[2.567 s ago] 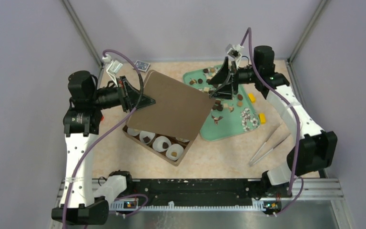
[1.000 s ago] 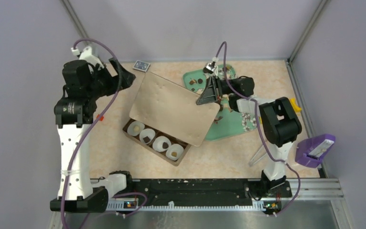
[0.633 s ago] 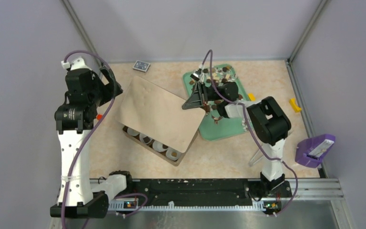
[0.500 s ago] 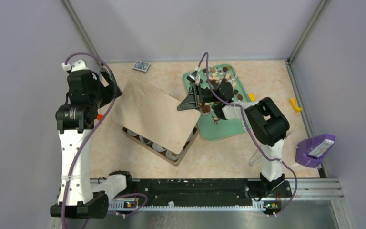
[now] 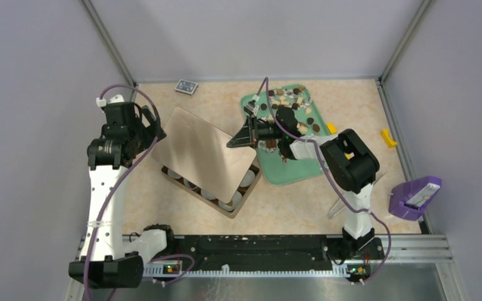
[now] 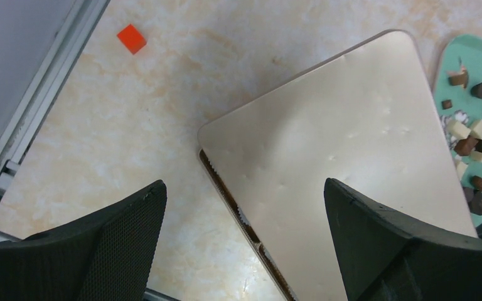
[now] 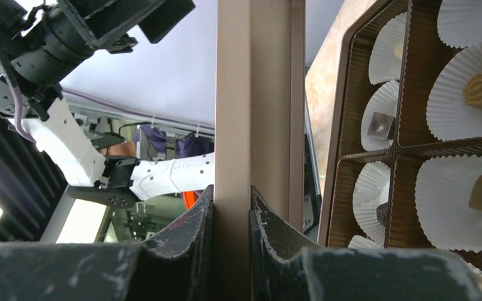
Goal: Pack the chocolate
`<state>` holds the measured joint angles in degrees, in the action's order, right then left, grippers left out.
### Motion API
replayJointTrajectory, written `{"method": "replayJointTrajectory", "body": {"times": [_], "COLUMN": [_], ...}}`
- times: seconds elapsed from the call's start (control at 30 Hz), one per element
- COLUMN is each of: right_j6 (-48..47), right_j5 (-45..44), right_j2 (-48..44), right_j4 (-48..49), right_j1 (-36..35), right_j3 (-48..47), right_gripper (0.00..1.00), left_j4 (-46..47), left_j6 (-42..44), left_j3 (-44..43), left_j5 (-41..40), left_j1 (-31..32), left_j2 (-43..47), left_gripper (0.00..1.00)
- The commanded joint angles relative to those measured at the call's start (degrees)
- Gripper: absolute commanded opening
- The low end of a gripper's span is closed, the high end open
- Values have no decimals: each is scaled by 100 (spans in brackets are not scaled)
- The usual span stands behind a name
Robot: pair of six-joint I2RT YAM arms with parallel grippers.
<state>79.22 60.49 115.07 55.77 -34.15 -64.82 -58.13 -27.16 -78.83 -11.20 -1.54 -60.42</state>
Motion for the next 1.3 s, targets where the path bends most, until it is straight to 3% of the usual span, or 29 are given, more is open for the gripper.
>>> {"method": "replayJointTrajectory", "body": {"times": [0.0, 0.13, 0.73, 0.87, 1.27], "right_j6": [173, 459, 113, 624, 1095], "right_j5": [-9, 77, -82, -77, -181], "right_j2": [166, 431, 630, 523, 8], "right_j4": [621, 1066, 359, 951, 1316], "right_j1": [-87, -145, -224, -224, -270], "right_j3": [27, 48, 168, 336, 423], "right_gripper": [0, 0, 0, 0, 0], "left_j4": [257, 523, 1057, 1063, 1081], "left_j6": [-217, -206, -424, -413, -393], "left_j3": [346, 818, 1871, 1981, 1902], "left_j5": [-80, -54, 621, 655, 587], "left_j1": [-73, -102, -362, -384, -448], "left_j2": [84, 213, 134, 110, 141], "left_gripper": [99, 99, 99, 99, 99]}}
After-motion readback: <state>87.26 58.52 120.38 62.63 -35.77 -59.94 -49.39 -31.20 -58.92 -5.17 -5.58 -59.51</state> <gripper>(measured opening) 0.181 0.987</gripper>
